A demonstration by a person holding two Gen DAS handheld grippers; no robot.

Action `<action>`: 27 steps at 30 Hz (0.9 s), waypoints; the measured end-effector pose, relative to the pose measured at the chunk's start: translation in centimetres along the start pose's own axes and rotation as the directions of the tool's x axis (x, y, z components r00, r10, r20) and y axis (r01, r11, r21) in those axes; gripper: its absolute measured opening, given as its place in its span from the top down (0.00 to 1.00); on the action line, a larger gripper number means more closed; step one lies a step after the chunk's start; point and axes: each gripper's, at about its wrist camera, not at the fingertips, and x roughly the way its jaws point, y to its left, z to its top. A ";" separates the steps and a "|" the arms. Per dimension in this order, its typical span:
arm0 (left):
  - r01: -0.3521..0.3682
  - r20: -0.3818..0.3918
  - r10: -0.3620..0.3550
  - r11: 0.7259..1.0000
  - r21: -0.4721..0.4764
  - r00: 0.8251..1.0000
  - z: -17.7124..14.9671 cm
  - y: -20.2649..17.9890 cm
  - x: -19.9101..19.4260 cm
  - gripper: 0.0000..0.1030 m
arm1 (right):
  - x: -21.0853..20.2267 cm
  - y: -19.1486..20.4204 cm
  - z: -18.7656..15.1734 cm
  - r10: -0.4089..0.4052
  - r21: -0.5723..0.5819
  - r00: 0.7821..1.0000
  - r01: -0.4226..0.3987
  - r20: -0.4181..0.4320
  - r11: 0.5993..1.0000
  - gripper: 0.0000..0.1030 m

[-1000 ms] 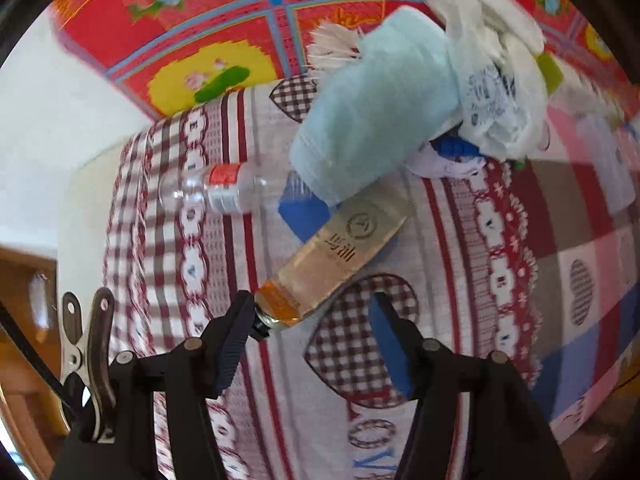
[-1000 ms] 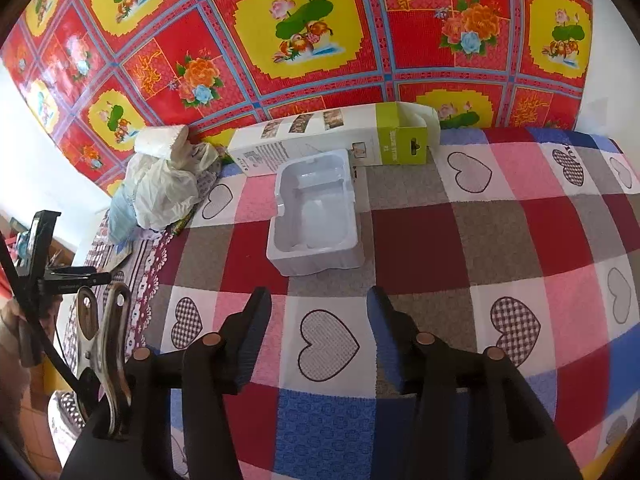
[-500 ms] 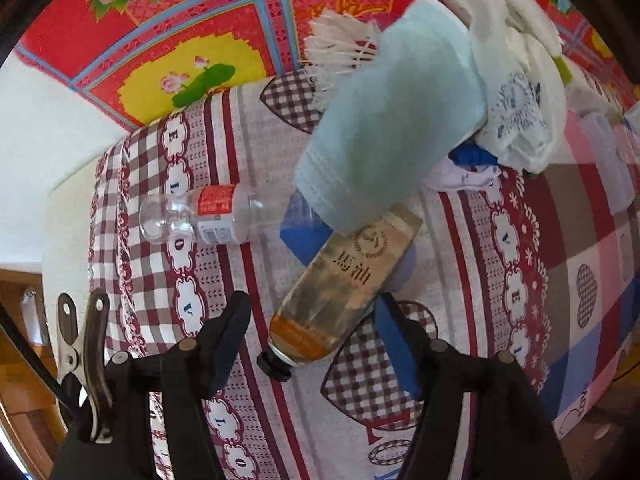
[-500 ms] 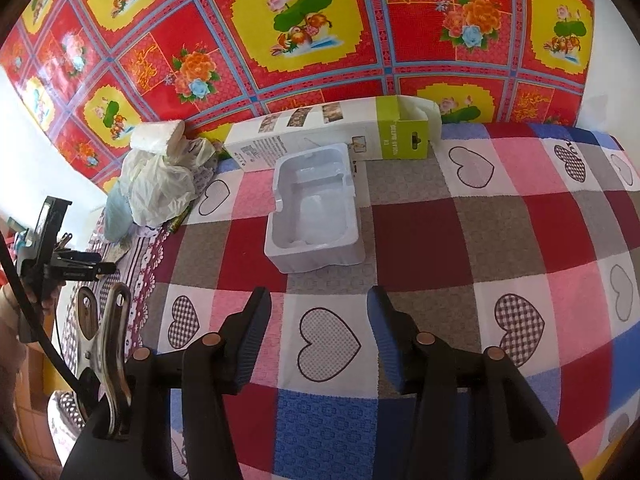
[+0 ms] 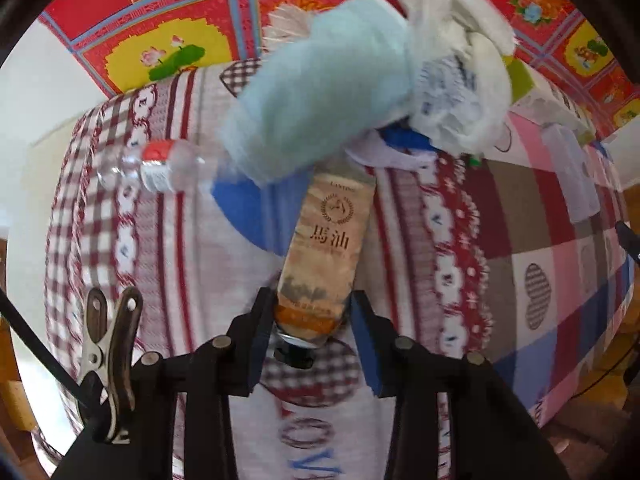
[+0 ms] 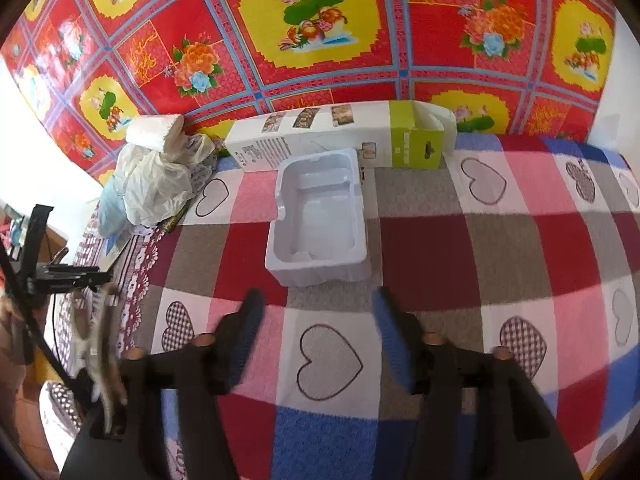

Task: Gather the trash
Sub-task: 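Grasp the brown bottle with the left tool while the right tool grasps the white plastic tray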

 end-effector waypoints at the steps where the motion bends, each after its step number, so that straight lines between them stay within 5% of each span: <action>1: -0.008 0.008 0.008 1.000 -0.010 1.000 -0.2 -0.5 -0.1 0.61 | 0.3 0.1 0.3 -0.001 -0.005 1.000 0.001 -0.005 1.000 0.24; 11: -0.002 0.063 0.007 0.996 -0.085 0.998 -3.2 -6.0 -0.3 0.61 | 4.3 1.1 3.6 -0.073 -0.052 0.995 0.070 -0.068 0.996 0.23; 27: -0.011 0.091 0.023 0.991 -0.130 0.996 -5.3 -6.7 0.2 0.61 | 10.3 2.9 5.4 -0.156 -0.115 0.975 0.139 -0.158 0.984 0.22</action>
